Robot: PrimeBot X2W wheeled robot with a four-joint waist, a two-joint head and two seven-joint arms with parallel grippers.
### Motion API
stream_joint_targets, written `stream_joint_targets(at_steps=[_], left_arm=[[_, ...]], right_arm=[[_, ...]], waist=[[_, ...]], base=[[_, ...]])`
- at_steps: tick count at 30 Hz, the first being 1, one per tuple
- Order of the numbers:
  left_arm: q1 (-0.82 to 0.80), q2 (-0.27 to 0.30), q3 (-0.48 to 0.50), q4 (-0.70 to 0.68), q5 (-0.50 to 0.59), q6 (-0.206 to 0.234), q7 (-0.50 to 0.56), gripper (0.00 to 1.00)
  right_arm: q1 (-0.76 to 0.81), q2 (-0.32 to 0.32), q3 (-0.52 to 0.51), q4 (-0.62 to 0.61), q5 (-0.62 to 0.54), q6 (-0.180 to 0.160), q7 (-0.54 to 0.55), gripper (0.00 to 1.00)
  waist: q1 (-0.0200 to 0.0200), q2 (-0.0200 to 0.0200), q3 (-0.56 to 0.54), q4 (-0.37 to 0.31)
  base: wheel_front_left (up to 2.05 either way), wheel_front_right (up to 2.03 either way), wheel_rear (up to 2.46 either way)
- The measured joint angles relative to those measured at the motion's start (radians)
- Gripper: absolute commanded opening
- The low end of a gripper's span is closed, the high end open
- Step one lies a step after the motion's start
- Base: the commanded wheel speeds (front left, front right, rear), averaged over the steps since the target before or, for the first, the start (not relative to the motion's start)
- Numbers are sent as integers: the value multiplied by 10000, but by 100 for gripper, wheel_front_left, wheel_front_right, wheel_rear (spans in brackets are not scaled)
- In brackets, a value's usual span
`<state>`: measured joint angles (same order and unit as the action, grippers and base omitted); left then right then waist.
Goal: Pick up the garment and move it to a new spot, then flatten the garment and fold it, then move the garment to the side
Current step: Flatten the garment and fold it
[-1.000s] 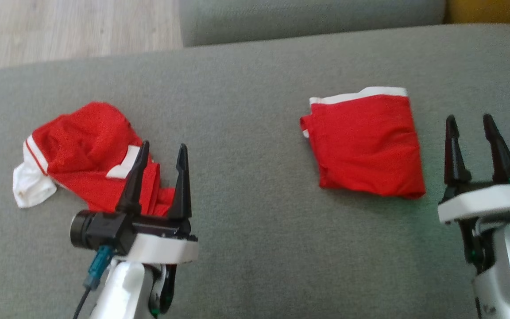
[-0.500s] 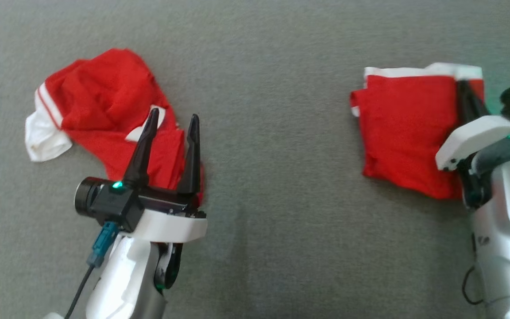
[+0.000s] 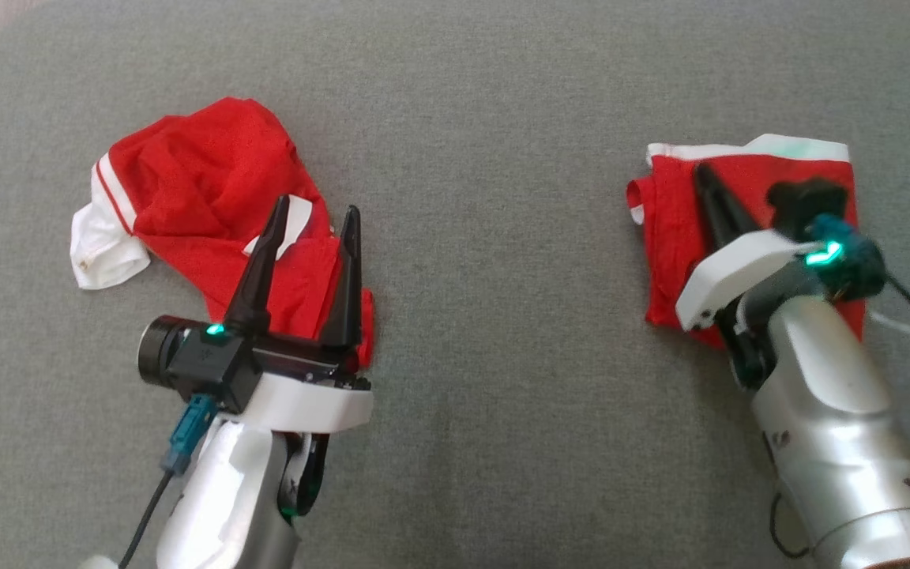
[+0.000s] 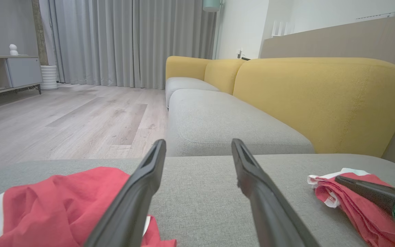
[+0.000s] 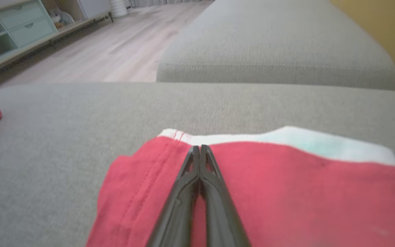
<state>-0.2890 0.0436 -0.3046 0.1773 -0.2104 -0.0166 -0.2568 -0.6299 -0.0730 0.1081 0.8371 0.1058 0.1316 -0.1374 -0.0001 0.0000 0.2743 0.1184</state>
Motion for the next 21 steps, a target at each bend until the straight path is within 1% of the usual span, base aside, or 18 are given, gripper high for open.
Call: stream_joint_targets(at_steps=[4, 8, 11, 14, 16, 17, 20, 21], left_arm=[[37, 2, -33, 0, 0, 0, 0, 100], [141, 2, -2, 4, 4, 4, 0, 100], [313, 0, 86, 19, 17, 2, 2, 100], [441, 4, 173, 35, 88, 2, 0, 100], [559, 4, 230, 31, 92, 4, 2, 100], [641, 4, 282, 27, 90, 4, 2, 100], [757, 6, 336, 31, 88, 79, 0, 100], [794, 4, 351, 29, 86, 79, 2, 100]], right_arm=[[2, 0, 481, 794, 167, 0, 140, 0], [-14, 12, 704, 1091, 378, 0, -334, 0], [5, 35, 621, 1156, 529, 0, -698, 0], [21, 29, 399, 993, 527, 0, -890, 0], [97, -10, 77, 606, 525, 0, -1024, 0], [256, -100, -326, 96, 522, 0, -1083, 0], [845, -293, -930, -819, 359, 0, -1110, 0], [1140, -313, -1124, -1133, 288, 0, -1127, 47]], waist=[[0, 0, -94, -32], [0, 0, -241, -123], [1, 0, -422, -276], [0, 0, -576, -399], [0, 0, -742, -550], [0, 0, -912, -705], [0, 0, -1168, -931], [0, 0, -1253, -1003]], base=[[0, 0, 0], [0, 0, 0], [0, 0, 0], [0, 0, 0], [0, 0, 0], [0, 0, 0], [0, 0, 0], [0, 0, 0]])
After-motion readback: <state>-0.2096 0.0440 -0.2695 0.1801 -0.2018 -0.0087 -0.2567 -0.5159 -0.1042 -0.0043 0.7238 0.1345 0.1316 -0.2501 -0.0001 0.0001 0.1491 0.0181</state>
